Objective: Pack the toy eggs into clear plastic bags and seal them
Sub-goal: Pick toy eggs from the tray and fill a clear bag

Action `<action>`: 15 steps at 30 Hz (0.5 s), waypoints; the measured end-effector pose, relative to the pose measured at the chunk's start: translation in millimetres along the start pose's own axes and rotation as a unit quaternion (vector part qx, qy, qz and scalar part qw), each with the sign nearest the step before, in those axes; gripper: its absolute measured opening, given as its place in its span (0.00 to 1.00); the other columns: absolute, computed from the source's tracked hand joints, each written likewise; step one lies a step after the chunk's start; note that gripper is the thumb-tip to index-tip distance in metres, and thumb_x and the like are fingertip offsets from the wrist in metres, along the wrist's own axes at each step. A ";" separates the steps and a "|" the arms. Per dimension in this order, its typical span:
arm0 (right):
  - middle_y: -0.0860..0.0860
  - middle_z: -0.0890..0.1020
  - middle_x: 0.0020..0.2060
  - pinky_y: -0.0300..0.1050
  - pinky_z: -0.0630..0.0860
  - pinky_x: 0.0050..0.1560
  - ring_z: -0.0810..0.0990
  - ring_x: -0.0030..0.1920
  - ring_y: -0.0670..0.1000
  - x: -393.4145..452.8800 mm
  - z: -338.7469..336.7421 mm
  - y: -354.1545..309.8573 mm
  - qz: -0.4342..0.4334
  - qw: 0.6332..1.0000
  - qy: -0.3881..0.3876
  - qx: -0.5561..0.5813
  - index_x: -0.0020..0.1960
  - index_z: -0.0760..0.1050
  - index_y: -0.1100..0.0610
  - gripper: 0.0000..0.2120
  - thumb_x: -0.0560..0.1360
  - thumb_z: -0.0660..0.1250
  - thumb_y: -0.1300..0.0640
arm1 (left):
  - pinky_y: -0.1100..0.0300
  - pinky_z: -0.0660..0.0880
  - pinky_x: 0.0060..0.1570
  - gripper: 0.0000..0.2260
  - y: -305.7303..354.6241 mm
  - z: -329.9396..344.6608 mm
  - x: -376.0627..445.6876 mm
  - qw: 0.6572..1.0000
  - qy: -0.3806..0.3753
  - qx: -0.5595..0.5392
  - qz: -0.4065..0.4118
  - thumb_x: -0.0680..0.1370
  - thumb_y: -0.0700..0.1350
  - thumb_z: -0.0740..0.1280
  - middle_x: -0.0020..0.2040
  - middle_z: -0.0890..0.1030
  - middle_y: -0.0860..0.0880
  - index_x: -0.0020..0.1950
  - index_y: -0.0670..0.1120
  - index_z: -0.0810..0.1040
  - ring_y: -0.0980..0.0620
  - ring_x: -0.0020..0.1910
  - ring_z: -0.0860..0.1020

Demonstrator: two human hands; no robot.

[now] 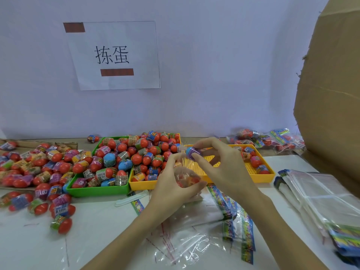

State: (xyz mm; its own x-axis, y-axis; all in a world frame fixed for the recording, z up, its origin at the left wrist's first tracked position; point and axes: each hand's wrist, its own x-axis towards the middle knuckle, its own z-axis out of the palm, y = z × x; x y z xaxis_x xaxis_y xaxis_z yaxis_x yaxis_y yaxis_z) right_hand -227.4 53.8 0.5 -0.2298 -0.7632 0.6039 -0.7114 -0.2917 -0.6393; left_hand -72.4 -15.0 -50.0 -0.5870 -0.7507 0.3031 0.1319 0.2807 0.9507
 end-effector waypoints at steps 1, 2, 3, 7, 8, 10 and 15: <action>0.39 0.84 0.51 0.35 0.79 0.42 0.84 0.51 0.40 0.0 -0.2 1.1 -0.004 1.000 0.004 -0.006 0.57 0.81 0.49 0.06 0.80 0.73 0.55 | 0.50 0.86 0.43 0.31 -0.1 0.0 -0.2 1.000 0.002 0.006 0.004 0.73 0.44 0.83 0.49 0.87 0.47 0.69 0.59 0.70 0.45 0.44 0.88; 0.39 0.84 0.51 0.34 0.78 0.42 0.84 0.51 0.41 0.0 -0.4 1.7 -0.008 1.000 0.012 -0.009 0.58 0.82 0.50 0.06 0.81 0.72 0.55 | 0.48 0.87 0.44 0.31 -0.5 -0.2 -0.3 1.000 0.003 0.015 0.009 0.73 0.45 0.83 0.49 0.87 0.47 0.69 0.60 0.70 0.45 0.43 0.88; 0.39 0.84 0.51 0.33 0.78 0.43 0.84 0.50 0.41 0.2 -0.5 1.5 -0.011 1.000 0.021 -0.012 0.58 0.82 0.50 0.06 0.82 0.71 0.55 | 0.46 0.86 0.46 0.31 -1.0 -0.8 -0.2 1.000 0.004 0.027 0.015 0.73 0.45 0.83 0.49 0.87 0.48 0.69 0.60 0.69 0.45 0.43 0.88; 0.45 0.80 0.52 0.32 0.77 0.44 0.82 0.49 0.43 0.8 -1.4 1.6 -0.024 0.999 -0.002 -0.027 0.57 0.85 0.48 0.07 0.83 0.70 0.56 | 0.56 0.84 0.45 0.33 -0.9 -1.5 -0.4 0.997 0.009 0.063 0.031 0.73 0.47 0.83 0.49 0.87 0.50 0.71 0.59 0.68 0.51 0.41 0.86; 0.46 0.79 0.51 0.32 0.76 0.44 0.81 0.49 0.43 0.9 -1.4 1.2 -0.027 0.999 -0.003 -0.030 0.57 0.85 0.48 0.07 0.83 0.69 0.57 | 0.60 0.82 0.45 0.33 -0.5 -1.4 -0.6 0.997 0.011 0.070 0.036 0.73 0.47 0.83 0.49 0.87 0.52 0.71 0.60 0.68 0.53 0.40 0.86; 0.47 0.79 0.50 0.32 0.75 0.44 0.82 0.48 0.44 1.1 -1.7 0.3 -0.036 0.999 0.006 -0.029 0.57 0.85 0.49 0.08 0.83 0.69 0.58 | 0.63 0.81 0.45 0.33 0.4 -1.0 -1.0 0.996 0.012 0.073 0.042 0.73 0.47 0.83 0.48 0.87 0.53 0.71 0.61 0.68 0.54 0.40 0.86; 0.42 0.85 0.47 0.40 0.78 0.41 0.85 0.46 0.47 1.1 -3.2 -3.7 0.007 0.997 -0.063 0.033 0.56 0.82 0.51 0.05 0.81 0.73 0.56 | 0.56 0.84 0.49 0.31 0.0 -0.9 -2.2 0.995 -0.019 0.081 0.063 0.74 0.48 0.82 0.50 0.87 0.53 0.71 0.57 0.69 0.49 0.44 0.87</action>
State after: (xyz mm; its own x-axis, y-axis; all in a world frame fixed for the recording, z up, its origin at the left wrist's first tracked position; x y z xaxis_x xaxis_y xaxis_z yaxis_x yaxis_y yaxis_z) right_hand -227.1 55.9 5.0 -0.1517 -0.8329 0.5323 -0.6621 -0.3142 -0.6803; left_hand -70.4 -13.9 -50.7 -0.6045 -0.6805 0.4141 0.0785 0.4665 0.8811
